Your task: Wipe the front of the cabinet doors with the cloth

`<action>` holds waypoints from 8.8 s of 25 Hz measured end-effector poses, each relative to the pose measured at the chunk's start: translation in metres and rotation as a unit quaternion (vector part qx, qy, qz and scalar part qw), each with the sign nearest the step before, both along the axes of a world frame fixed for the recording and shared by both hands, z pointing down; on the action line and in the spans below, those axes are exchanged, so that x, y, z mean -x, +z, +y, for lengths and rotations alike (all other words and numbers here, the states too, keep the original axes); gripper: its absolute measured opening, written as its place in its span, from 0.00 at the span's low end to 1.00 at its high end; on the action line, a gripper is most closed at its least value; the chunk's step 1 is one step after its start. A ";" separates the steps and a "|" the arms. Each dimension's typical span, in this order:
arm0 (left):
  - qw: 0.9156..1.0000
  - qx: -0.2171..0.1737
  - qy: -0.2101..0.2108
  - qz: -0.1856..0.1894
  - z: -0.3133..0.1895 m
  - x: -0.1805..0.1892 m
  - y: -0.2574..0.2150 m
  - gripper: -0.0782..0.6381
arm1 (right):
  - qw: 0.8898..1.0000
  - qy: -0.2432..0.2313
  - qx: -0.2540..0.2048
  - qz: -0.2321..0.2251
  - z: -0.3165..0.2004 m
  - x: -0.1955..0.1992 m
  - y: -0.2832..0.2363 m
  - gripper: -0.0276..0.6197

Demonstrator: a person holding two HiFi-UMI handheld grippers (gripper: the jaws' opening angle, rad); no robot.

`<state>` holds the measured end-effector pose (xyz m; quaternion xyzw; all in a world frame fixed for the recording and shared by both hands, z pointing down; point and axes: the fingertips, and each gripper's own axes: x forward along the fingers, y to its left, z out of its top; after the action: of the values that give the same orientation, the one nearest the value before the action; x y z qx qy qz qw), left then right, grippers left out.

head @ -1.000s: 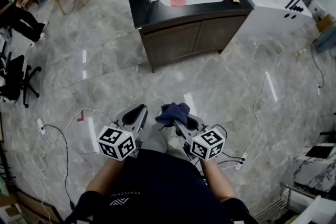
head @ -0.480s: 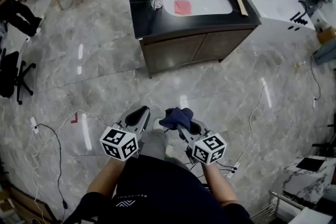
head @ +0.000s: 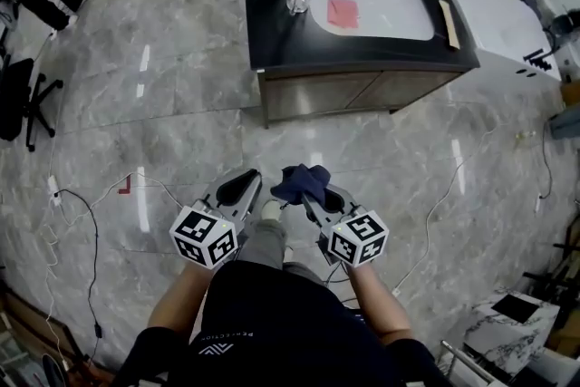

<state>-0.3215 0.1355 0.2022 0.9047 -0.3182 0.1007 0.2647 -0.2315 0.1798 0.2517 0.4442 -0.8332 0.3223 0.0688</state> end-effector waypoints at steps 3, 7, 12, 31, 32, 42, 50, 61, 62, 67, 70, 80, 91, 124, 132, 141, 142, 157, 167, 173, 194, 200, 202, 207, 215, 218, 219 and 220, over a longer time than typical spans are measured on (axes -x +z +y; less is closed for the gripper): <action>1.000 0.000 -0.003 -0.001 -0.018 0.006 0.005 0.16 | 1.000 -0.009 0.002 0.007 -0.022 0.006 0.004 0.15; 1.000 -0.007 0.006 -0.014 -0.041 0.010 0.015 0.15 | 1.000 -0.020 0.002 0.014 -0.047 0.011 0.016 0.15; 1.000 0.003 -0.017 -0.019 -0.055 0.003 0.028 0.15 | 0.999 -0.045 0.026 0.010 -0.059 0.008 0.042 0.15; 0.984 -0.020 -0.167 -0.053 -0.101 -0.028 0.100 0.15 | 0.977 -0.213 -0.001 0.026 -0.138 -0.005 0.102 0.15; 0.983 -0.019 -0.171 -0.057 -0.103 -0.025 0.104 0.15 | 0.975 -0.218 0.000 0.028 -0.143 -0.004 0.107 0.15; 0.972 -0.005 -0.226 -0.069 -0.110 0.012 0.139 0.15 | 0.974 -0.224 -0.005 0.035 -0.196 0.023 0.145 0.15; 0.969 -0.005 -0.237 -0.069 -0.124 0.037 0.153 0.14 | 0.981 -0.188 -0.024 0.040 -0.233 0.040 0.160 0.15; 0.973 -0.012 -0.224 -0.046 -0.152 -0.007 0.152 0.13 | 0.984 -0.161 -0.045 0.061 -0.251 0.010 0.157 0.15; 0.975 -0.013 -0.220 -0.044 -0.154 -0.017 0.152 0.13 | 0.984 -0.158 -0.046 0.063 -0.251 0.001 0.157 0.15; 0.982 -0.011 -0.187 -0.037 -0.160 -0.069 0.151 0.13 | 0.988 -0.129 -0.046 0.074 -0.255 -0.058 0.158 0.15; 0.986 -0.007 -0.164 -0.036 -0.162 -0.101 0.153 0.13 | 0.990 -0.106 -0.042 0.081 -0.256 -0.097 0.161 0.15; 0.995 -0.002 -0.098 -0.028 -0.166 -0.200 0.163 0.13 | 0.994 -0.050 -0.038 0.090 -0.254 -0.199 0.166 0.15; 0.999 0.029 -0.033 0.031 -0.171 -0.288 0.168 0.12 | 0.993 -0.011 -0.023 0.115 -0.250 -0.290 0.177 0.15; 0.981 0.022 -0.187 -0.051 -0.156 -0.024 0.215 0.12 | 0.976 -0.194 -0.026 0.098 -0.224 0.003 0.214 0.15; 0.977 0.031 -0.204 -0.051 -0.159 -0.003 0.224 0.12 | 0.974 -0.192 -0.031 0.118 -0.242 0.022 0.231 0.15; 0.985 0.032 -0.164 -0.050 -0.169 -0.055 0.227 0.12 | 0.980 -0.154 -0.027 0.125 -0.253 -0.042 0.231 0.15; 0.986 0.032 -0.157 -0.049 -0.170 -0.064 0.227 0.12 | 0.980 -0.150 -0.028 0.127 -0.253 -0.052 0.231 0.15; 0.995 0.034 -0.079 -0.046 -0.180 -0.194 0.235 0.12 | 0.987 -0.075 -0.017 0.141 -0.252 -0.193 0.232 0.15; 0.997 0.031 -0.052 -0.042 -0.184 -0.256 0.243 0.12 | 0.988 -0.039 -0.001 0.152 -0.255 -0.268 0.243 0.15; 0.997 0.030 -0.055 -0.035 -0.183 -0.264 0.246 0.12 | 0.991 -0.033 0.007 0.132 -0.242 -0.271 0.245 0.15; 0.983 0.045 -0.167 -0.068 -0.160 -0.079 0.272 0.12 | 0.981 -0.158 0.016 0.116 -0.226 -0.074 0.268 0.15; 0.975 0.054 -0.201 -0.074 -0.151 -0.031 0.286 0.12 | 0.976 -0.188 0.021 0.109 -0.227 -0.019 0.279 0.15; 0.974 0.056 -0.208 -0.074 -0.147 -0.020 0.289 0.12 | 0.974 -0.198 0.020 0.112 -0.227 -0.005 0.282 0.15; 0.971 0.063 -0.220 -0.075 -0.143 0.004 0.299 0.12 | 0.970 -0.207 0.023 0.125 -0.237 0.023 0.297 0.15; 0.971 0.063 -0.219 -0.073 -0.150 0.011 0.300 0.12 | 0.973 -0.188 0.023 0.129 -0.253 0.025 0.302 0.15; 0.972 0.061 -0.213 -0.074 -0.155 0.003 0.299 0.12 | 0.973 -0.186 0.023 0.131 -0.254 0.015 0.301 0.15; 0.973 0.061 -0.210 -0.074 -0.155 -0.002 0.298 0.12 | 0.973 -0.186 0.023 0.134 -0.253 0.009 0.301 0.15; 0.974 0.061 -0.207 -0.074 -0.156 -0.008 0.298 0.12 | 0.973 -0.184 0.023 0.136 -0.252 0.003 0.301 0.15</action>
<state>-0.3139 -0.0206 0.4999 0.7912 -0.5109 0.1298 0.3102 -0.2341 -0.0724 0.5530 0.3216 -0.8758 0.2595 0.2492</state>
